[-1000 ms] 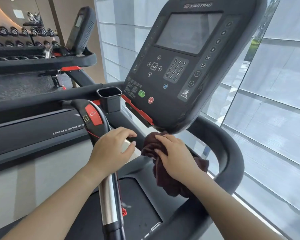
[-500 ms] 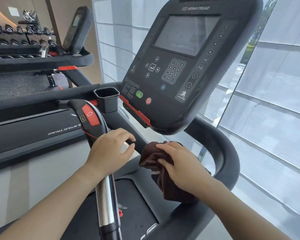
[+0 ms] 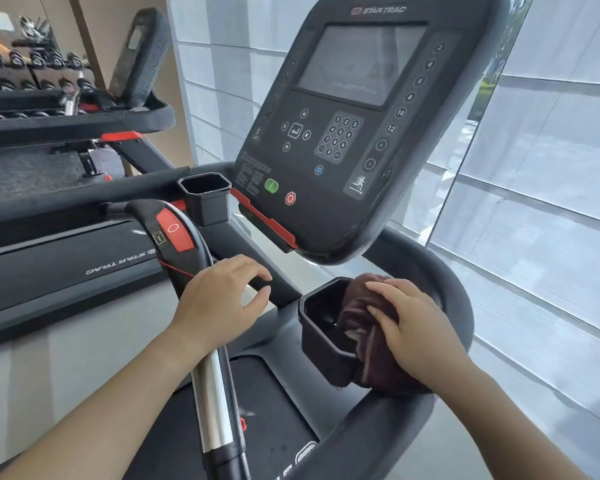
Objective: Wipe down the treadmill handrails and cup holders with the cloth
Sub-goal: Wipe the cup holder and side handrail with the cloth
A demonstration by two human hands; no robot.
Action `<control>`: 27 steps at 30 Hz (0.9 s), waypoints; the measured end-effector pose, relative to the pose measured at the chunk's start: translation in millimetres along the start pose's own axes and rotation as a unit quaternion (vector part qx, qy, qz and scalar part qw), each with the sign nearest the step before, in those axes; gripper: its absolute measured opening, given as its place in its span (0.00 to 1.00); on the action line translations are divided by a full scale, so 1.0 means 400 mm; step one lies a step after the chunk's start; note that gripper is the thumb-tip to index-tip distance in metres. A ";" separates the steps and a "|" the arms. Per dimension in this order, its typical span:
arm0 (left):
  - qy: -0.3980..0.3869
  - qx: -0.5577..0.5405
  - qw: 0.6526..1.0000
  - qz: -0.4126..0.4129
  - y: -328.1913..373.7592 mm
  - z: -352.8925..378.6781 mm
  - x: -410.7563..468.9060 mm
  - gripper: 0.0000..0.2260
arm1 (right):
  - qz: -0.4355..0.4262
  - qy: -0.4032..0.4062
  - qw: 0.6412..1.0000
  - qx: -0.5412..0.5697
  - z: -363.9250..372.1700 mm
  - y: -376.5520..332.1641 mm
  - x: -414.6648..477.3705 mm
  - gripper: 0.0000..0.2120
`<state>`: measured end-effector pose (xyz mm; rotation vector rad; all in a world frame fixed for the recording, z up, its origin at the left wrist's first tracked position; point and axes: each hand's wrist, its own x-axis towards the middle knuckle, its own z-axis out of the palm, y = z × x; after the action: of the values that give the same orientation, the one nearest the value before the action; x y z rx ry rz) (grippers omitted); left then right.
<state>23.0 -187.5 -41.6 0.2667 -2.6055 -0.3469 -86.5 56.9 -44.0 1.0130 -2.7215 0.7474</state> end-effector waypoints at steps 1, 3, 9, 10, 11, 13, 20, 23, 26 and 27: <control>0.001 0.002 1.000 0.000 -0.001 0.000 0.001 0.16 | -0.001 0.017 0.999 0.031 -0.008 -0.012 -0.017 0.16; 0.000 0.009 1.000 0.002 -0.002 0.002 0.003 0.14 | -0.025 0.026 0.997 0.075 -0.009 -0.051 -0.053 0.17; -0.004 0.005 1.000 0.016 -0.008 0.001 -0.003 0.12 | -0.041 -0.043 0.998 -0.033 0.055 -0.126 -0.036 0.20; -0.004 0.000 1.000 0.019 -0.007 0.000 -0.004 0.11 | -0.041 -0.048 0.997 -0.038 0.052 -0.121 -0.033 0.20; -0.004 -0.006 1.000 0.023 -0.006 -0.003 -0.004 0.11 | -0.049 -0.054 0.997 -0.035 0.044 -0.116 -0.037 0.20; -0.006 -0.014 0.999 0.029 -0.003 -0.007 -0.003 0.11 | -0.085 -0.060 0.994 -0.022 0.023 -0.098 -0.061 0.19; 0.008 -0.071 0.997 0.017 0.030 0.010 0.022 0.10 | 0.031 0.122 0.986 0.110 -0.054 0.008 -0.012 0.16; 0.005 -0.080 0.996 0.026 0.056 0.028 0.030 0.10 | 0.090 0.122 0.984 0.093 -0.030 0.007 0.037 0.17; -0.005 -0.075 0.997 0.028 0.062 0.041 0.029 0.09 | 0.123 0.018 0.992 0.020 0.045 -0.023 0.080 0.19; -0.008 -0.073 0.997 0.030 0.061 0.042 0.028 0.09 | 0.130 -0.006 0.991 0.002 0.058 -0.026 0.094 0.18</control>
<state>1.9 -163.7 -43.6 0.1349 -2.5811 -0.5175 -107.5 16.9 -48.9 0.6701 -2.8974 0.7875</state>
